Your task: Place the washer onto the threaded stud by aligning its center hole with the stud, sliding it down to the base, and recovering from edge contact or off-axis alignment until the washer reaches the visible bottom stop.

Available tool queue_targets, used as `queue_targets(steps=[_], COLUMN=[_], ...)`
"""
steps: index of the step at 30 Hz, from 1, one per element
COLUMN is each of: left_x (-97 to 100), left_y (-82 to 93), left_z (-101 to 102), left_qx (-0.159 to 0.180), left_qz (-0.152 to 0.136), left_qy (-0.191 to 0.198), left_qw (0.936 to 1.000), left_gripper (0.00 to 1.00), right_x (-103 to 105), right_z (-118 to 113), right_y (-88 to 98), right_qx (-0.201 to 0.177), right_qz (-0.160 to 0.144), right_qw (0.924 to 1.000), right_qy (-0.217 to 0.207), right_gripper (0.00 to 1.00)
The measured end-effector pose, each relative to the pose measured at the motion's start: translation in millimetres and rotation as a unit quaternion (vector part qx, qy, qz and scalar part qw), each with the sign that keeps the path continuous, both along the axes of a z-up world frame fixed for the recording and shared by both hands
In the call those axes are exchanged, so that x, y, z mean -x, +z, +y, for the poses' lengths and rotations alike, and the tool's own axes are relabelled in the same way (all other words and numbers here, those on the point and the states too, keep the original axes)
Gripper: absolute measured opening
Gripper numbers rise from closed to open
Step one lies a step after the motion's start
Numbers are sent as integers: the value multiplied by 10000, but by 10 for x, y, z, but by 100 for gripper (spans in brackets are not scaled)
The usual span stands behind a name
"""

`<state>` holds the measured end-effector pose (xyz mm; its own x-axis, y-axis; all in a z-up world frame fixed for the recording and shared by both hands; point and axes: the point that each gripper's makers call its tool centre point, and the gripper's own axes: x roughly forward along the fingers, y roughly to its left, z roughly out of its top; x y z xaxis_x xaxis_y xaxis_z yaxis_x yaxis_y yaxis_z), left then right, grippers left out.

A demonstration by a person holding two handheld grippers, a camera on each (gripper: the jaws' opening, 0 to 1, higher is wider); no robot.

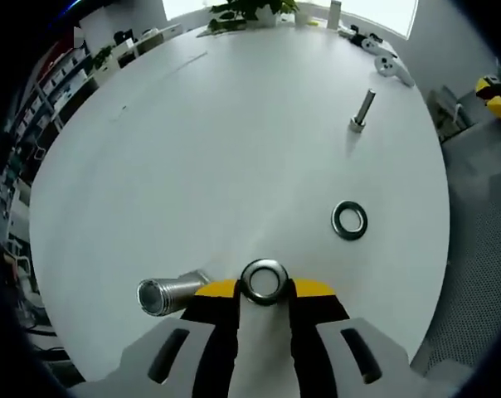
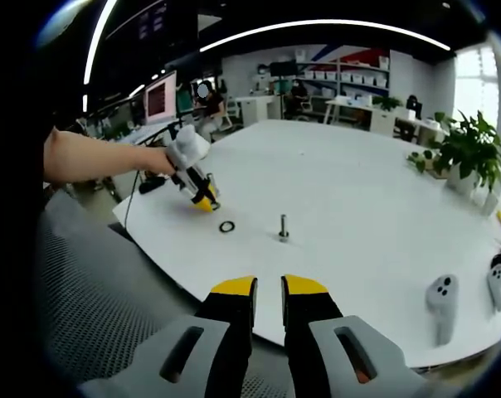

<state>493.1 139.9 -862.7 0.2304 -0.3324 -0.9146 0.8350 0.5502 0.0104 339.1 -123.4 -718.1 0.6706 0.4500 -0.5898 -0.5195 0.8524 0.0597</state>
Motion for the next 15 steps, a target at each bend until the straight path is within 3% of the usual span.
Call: queue_targets(steps=[12, 15], left_x=[20, 24], left_y=[31, 44], left_z=[10, 10], left_qx=[50, 56], left_qz=[31, 53], left_qy=[4, -14], left_qw=[10000, 10000], left_gripper=[21, 11], right_x=[2, 1], right_z=[0, -1], right_y=[1, 1], right_qx=[-2, -2], right_qz=[-2, -3], right_qw=[10000, 10000], right_qy=[7, 4], right_gripper=[14, 14])
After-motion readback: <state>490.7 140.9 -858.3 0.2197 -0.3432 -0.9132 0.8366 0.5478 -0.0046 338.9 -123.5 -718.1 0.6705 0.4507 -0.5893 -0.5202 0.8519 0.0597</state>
